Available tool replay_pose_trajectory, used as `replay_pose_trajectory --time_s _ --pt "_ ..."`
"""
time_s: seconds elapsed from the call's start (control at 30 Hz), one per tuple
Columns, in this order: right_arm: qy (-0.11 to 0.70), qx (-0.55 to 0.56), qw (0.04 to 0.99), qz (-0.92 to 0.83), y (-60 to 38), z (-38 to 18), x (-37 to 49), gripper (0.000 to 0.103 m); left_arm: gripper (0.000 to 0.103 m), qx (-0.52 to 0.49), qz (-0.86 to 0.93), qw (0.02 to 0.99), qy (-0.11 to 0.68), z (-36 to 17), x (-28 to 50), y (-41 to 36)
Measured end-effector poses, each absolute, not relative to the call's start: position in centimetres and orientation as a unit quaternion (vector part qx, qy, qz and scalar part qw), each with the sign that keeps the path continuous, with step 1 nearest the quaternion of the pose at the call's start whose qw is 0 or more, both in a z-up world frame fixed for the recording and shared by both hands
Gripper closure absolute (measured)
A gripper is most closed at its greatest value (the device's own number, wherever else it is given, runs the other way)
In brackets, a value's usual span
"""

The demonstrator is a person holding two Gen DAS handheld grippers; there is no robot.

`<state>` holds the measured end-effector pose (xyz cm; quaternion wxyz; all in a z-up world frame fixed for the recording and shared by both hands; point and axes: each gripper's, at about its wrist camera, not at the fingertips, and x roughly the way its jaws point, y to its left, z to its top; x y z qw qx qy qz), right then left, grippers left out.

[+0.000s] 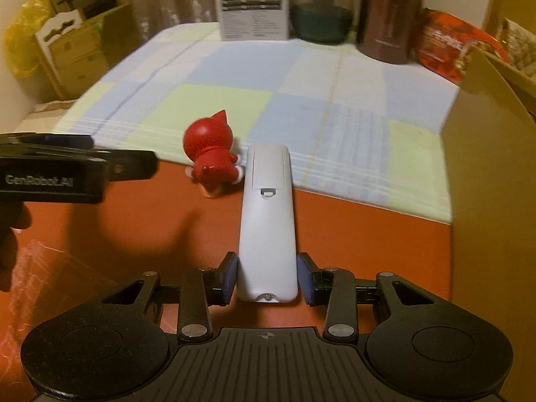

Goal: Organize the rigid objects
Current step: 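Grasp the red cat figurine with the left tool while the right tool grasps the white device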

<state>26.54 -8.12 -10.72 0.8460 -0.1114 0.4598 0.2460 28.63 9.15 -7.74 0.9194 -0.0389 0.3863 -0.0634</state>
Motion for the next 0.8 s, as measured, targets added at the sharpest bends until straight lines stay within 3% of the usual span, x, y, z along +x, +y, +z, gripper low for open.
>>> replay_pose_trajectory --time_s 0.57,0.73,0.8 --pt "0.404 -0.089 0.871 0.264 -8.8 -12.1 30.5 0.062 0.005 -0.045 -0.072 0.924 0.374 -8.2 29.7 8.6" --pt "0.397 -0.086 0.874 0.268 -8.2 -12.3 30.9 0.062 0.005 -0.048 -0.074 0.923 0.374 -8.5 29.8 8.4" --pt "0.396 -0.099 0.872 0.269 -7.9 -12.3 30.8 0.068 0.005 -0.053 -0.074 0.923 0.374 -8.6 29.8 8.3"
